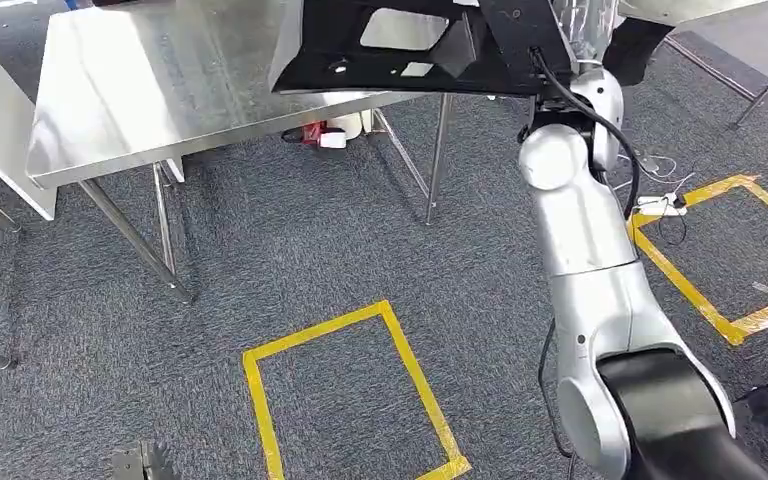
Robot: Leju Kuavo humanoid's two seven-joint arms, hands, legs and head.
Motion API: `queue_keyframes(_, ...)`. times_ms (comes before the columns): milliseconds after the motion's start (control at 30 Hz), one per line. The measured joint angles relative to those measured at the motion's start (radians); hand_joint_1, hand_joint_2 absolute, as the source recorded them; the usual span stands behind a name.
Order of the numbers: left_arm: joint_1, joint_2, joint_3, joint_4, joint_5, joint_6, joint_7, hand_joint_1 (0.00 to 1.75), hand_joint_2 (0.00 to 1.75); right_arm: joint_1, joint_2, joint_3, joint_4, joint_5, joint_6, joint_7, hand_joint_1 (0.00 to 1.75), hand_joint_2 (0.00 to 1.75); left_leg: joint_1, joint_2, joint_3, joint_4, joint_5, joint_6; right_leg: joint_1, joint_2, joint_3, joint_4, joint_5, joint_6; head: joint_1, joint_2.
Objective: Take the parts from the cabinet and place them on the table.
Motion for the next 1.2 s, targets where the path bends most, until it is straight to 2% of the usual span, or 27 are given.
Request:
queue_keyframes(567,-0.001,0.0,-0.007,0.0,-0.002,0.0,0.0,0.0,0.0,-0.005,-0.009,-0.001,0.015,-0.003,0.0,-0.002,1.75,1.75,0.002,0.0,0.0,0.001,-0.001,0.001,0.001,0.0,0.0,-0.001,0.0,0.0,0.0,0.0)
queue_keyframes(700,-0.001,0.002,-0.012,0.0,-0.008,-0.002,0.0,0.0,0.0,-0.004,-0.011,-0.001,0.02,-0.005,-0.001,-0.004,1.75,1.75,-0.001,0.0,-0.001,0.004,-0.006,0.01,-0.003,0.0,0.0,-0.001,0.0,0.002,0.0,0.0)
queue_keyframes(800,-0.002,0.003,-0.013,0.0,-0.009,-0.002,0.0,0.0,0.0,-0.005,-0.012,-0.001,0.024,-0.006,-0.003,-0.011,1.75,1.75,-0.005,0.0,-0.003,0.005,-0.009,0.019,-0.006,-0.001,0.002,-0.006,0.001,0.01,0.0,0.0)
queue_keyframes(867,-0.004,0.003,-0.013,0.0,-0.009,-0.002,0.0,0.0,0.0,-0.004,-0.013,-0.001,0.027,-0.007,-0.005,-0.014,1.75,1.75,-0.005,-0.001,0.003,-0.014,-0.017,0.038,-0.003,-0.001,0.006,0.014,0.018,0.03,0.001,0.0)
queue_keyframes(900,-0.005,0.002,-0.013,0.0,-0.01,-0.002,0.0,0.0,0.0,-0.005,-0.013,-0.001,0.027,-0.007,-0.006,-0.015,1.75,1.75,0.0,-0.006,0.023,-0.023,-0.012,0.046,-0.002,0.001,-0.01,0.019,0.009,0.032,-0.001,0.0)
queue_keyframes(933,-0.006,-0.001,-0.013,0.0,-0.01,-0.001,0.0,0.0,0.0,-0.006,-0.014,-0.001,0.028,-0.007,-0.008,-0.017,1.75,1.75,0.001,-0.007,0.032,-0.028,-0.015,0.051,-0.007,0.006,-0.016,0.041,0.001,0.029,0.004,0.0)
queue_keyframes(967,-0.008,0.0,-0.013,0.0,-0.01,-0.002,0.001,0.0,0.0,-0.009,-0.015,-0.001,0.029,-0.007,-0.01,-0.019,1.75,1.75,0.002,-0.007,0.037,-0.028,-0.019,0.058,-0.007,0.012,-0.046,0.088,-0.017,0.029,0.005,0.0)
queue_keyframes(1000,-0.011,0.0,-0.013,0.0,-0.01,-0.001,0.001,0.0,0.0,-0.008,-0.014,-0.001,0.03,-0.007,-0.011,-0.02,1.75,1.75,0.004,-0.007,0.042,-0.028,-0.022,0.061,-0.009,0.014,-0.086,0.161,-0.044,0.024,0.01,0.0)
queue_keyframes(1033,-0.012,-0.001,-0.013,0.0,-0.01,-0.002,0.001,0.0,0.0,-0.006,-0.015,-0.001,0.032,-0.006,-0.011,-0.021,1.75,1.75,0.005,-0.01,0.047,-0.028,-0.027,0.058,-0.01,0.017,-0.133,0.243,-0.071,0.03,0.01,0.0)
queue_keyframes(1067,-0.011,-0.003,-0.013,0.001,-0.01,-0.001,0.001,0.0,0.0,-0.001,-0.017,-0.001,0.035,-0.006,-0.011,-0.021,1.75,1.75,0.005,-0.014,0.054,-0.028,-0.034,0.055,-0.012,0.017,-0.173,0.305,-0.085,0.034,0.011,0.0)
queue_keyframes(1100,-0.01,-0.005,-0.013,0.001,-0.01,-0.002,0.001,0.0,0.0,0.004,-0.019,-0.001,0.038,-0.007,-0.011,-0.021,1.75,1.75,0.007,-0.018,0.061,-0.027,-0.04,0.051,-0.015,0.017,-0.187,0.311,-0.077,0.041,0.011,0.0)
queue_keyframes(1133,-0.01,-0.006,-0.013,0.002,-0.01,-0.002,0.002,0.0,0.0,0.006,-0.019,-0.001,0.04,-0.006,-0.011,-0.021,1.75,1.75,0.011,-0.021,0.072,-0.026,-0.048,0.045,-0.018,0.017,-0.175,0.272,-0.053,0.049,0.011,0.0)
queue_keyframes(1167,-0.009,-0.007,-0.013,0.002,-0.01,-0.002,0.002,0.0,0.0,0.006,-0.022,-0.001,0.042,-0.007,-0.011,-0.021,1.75,1.75,0.017,-0.025,0.084,-0.025,-0.058,0.039,-0.023,0.017,-0.142,0.191,-0.017,0.065,0.012,0.0)
queue_keyframes(1200,-0.009,-0.008,-0.013,0.003,-0.01,-0.002,0.002,0.0,0.0,0.004,-0.024,-0.001,0.042,-0.008,-0.012,-0.021,1.75,1.75,0.022,-0.029,0.097,-0.022,-0.069,0.03,-0.029,0.017,-0.098,0.095,0.019,0.076,0.012,0.0)
